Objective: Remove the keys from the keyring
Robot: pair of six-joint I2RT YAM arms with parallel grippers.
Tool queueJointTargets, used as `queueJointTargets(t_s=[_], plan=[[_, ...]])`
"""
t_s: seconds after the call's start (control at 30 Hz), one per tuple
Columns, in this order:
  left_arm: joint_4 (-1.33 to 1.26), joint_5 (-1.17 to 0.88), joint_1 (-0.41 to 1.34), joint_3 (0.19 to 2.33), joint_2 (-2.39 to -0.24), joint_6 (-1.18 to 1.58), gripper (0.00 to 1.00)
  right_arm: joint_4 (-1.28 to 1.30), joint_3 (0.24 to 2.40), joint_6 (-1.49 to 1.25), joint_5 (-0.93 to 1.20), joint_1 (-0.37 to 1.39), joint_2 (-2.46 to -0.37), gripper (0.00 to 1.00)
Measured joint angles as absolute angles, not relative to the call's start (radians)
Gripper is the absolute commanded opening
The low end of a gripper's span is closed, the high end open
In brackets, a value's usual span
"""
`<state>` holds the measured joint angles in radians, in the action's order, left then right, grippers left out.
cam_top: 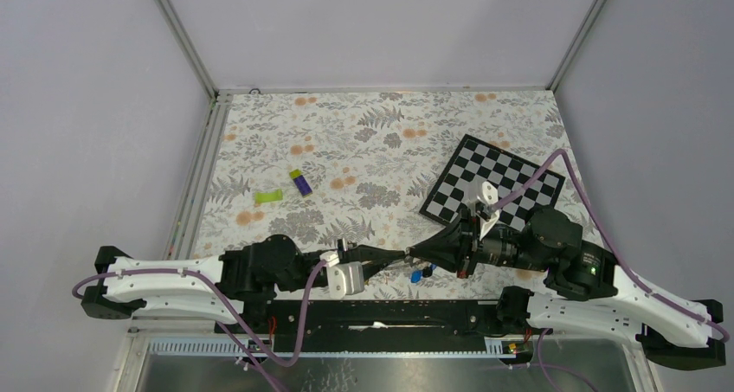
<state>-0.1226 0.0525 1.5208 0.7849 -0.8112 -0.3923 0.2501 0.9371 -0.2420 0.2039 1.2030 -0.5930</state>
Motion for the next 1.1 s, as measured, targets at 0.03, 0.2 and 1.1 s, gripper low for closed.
queueJointTargets(t_s=[0.03,0.2,1.1], plan=[[-0.123,0.052,1.521,0.785,-0.811,-0.392,0.00,0.250,0.937,-0.242,0.202,1.203,-0.591,0.00],[-0.124,0.053,1.521,0.785,-0.809,-0.393,0.00,0.249,0.914,-0.245,0.166,1.203,-0.554,0.00],[0.166,-0.207,1.517,0.980,-0.814,-0.438,0.00,0.532,1.204,-0.278,0.364,1.205,-0.745,0.00]])
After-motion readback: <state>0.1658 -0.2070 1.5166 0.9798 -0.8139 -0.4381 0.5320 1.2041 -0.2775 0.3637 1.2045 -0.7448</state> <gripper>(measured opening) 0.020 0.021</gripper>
